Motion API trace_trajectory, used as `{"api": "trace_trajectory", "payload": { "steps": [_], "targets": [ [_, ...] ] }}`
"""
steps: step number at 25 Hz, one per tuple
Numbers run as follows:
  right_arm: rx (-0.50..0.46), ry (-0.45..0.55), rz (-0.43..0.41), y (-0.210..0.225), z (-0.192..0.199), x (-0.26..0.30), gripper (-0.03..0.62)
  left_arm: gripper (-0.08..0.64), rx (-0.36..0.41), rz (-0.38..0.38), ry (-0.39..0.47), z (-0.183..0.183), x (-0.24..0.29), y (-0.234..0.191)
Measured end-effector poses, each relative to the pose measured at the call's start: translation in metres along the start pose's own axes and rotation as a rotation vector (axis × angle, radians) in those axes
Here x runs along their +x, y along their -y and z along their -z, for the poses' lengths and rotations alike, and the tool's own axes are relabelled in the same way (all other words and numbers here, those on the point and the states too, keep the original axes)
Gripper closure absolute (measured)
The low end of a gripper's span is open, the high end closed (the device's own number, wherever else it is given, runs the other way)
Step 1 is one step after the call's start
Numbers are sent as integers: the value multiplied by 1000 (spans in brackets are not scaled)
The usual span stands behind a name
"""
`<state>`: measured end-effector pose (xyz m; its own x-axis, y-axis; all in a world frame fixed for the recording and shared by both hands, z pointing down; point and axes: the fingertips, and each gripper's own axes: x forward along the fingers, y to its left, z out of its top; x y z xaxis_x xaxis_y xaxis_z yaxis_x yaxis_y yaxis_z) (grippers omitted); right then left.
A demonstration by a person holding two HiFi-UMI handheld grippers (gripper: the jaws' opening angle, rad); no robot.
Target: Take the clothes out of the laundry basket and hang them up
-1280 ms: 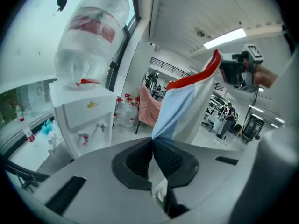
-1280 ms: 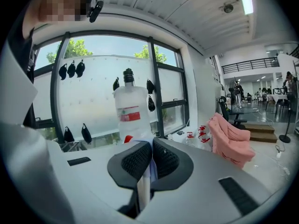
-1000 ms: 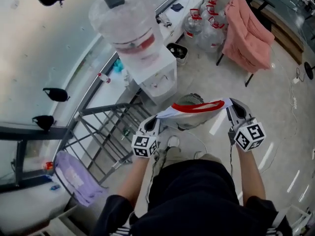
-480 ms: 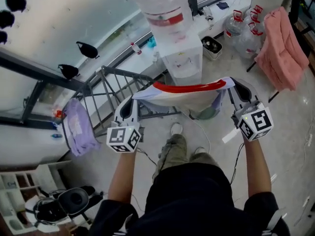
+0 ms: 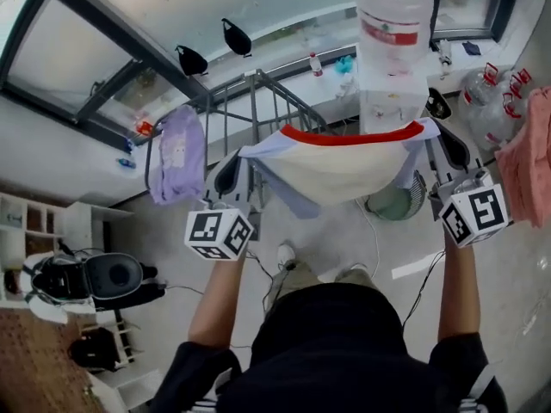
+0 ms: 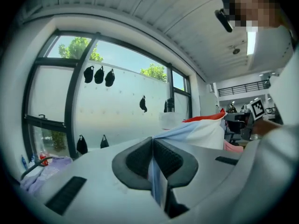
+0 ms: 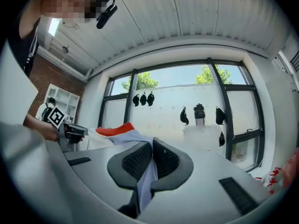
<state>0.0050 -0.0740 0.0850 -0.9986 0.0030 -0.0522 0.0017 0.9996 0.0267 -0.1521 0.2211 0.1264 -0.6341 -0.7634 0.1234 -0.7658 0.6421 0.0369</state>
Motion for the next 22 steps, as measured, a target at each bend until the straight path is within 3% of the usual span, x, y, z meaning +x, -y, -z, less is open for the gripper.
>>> {"api": "trace_trajectory", "payload": {
  "steps": [6, 10, 17, 22],
  "targets": [
    [-14, 19, -130, -90, -25, 63, 591, 551, -61, -92, 64, -17, -62, -88],
    [-2, 22, -168, -157, -29, 99, 590, 551, -65, -124, 72, -16, -102, -150],
    [126, 64, -91, -254, -28, 155, 591, 551, -88, -103, 70, -2, -154, -239],
    [71, 35, -32, -313, -33, 205, 591, 551, -134, -90, 98, -2, -174, -312]
  ]
}}
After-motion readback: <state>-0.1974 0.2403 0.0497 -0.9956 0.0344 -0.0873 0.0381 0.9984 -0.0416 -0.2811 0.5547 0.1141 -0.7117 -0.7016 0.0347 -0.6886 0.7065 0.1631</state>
